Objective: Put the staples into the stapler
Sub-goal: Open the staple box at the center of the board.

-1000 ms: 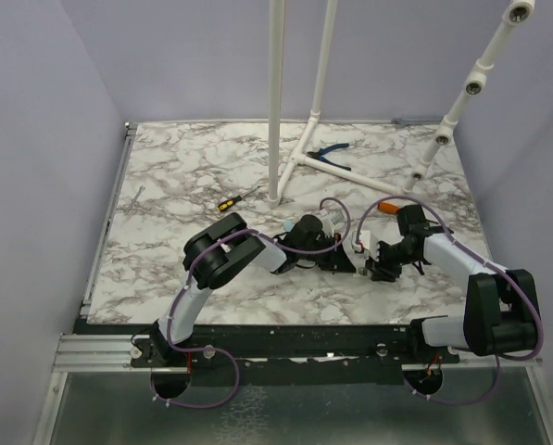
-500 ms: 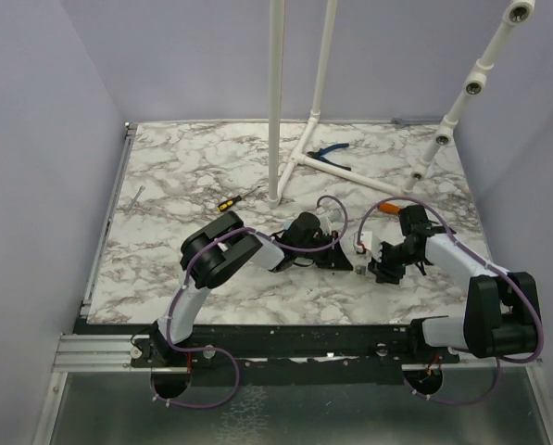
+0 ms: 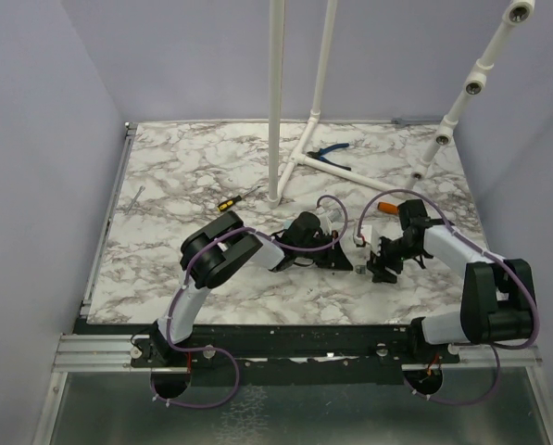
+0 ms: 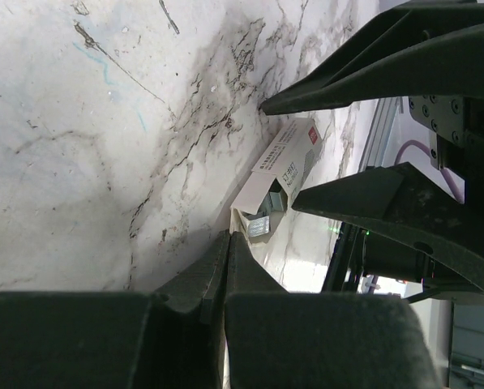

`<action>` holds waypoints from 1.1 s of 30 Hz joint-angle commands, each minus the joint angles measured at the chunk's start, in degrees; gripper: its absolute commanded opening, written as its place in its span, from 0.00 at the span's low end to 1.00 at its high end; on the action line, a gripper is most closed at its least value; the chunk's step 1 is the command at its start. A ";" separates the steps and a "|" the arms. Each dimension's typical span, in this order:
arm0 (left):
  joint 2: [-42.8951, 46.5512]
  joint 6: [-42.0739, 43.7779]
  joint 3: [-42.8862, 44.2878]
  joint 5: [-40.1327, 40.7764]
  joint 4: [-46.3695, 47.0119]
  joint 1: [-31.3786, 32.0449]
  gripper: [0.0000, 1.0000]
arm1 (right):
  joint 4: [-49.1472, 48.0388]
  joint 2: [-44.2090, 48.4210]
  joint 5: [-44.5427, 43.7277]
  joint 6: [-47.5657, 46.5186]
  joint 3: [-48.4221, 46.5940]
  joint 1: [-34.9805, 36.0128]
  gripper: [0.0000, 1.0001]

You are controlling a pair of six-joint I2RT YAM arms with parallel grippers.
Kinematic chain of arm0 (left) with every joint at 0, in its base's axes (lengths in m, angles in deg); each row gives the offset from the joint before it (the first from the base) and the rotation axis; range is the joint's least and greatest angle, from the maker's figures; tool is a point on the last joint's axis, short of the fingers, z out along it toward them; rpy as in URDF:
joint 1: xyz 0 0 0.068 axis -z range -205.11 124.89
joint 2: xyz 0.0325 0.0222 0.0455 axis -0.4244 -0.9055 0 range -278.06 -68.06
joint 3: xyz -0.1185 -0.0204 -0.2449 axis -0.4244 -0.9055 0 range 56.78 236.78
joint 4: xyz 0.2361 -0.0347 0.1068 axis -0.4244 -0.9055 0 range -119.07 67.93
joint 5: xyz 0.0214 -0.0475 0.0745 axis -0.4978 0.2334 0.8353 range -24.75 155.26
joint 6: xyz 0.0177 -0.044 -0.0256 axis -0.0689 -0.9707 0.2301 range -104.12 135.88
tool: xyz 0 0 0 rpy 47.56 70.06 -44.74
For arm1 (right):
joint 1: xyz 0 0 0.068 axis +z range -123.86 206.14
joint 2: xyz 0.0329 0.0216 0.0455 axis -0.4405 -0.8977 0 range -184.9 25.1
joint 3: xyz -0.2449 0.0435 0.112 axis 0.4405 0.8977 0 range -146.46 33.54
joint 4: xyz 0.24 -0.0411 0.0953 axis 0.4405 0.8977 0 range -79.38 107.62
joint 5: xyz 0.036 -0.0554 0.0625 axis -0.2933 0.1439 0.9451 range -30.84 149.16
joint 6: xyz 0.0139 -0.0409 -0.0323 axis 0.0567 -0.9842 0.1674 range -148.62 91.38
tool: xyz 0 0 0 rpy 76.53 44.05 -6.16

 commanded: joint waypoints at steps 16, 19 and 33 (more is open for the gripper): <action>-0.48 1.81 -2.39 3.41 -8.24 -0.75 0.00 | 3.56 -3.38 -6.18 -1.99 0.98 0.02 0.36; -0.09 2.14 -2.55 3.83 -8.69 -0.80 0.00 | 3.74 -3.11 -6.95 -2.56 1.01 -0.65 0.36; -0.04 2.34 -2.70 4.17 -9.06 -0.86 0.00 | 3.29 -2.86 -8.83 -3.23 0.87 -1.26 0.44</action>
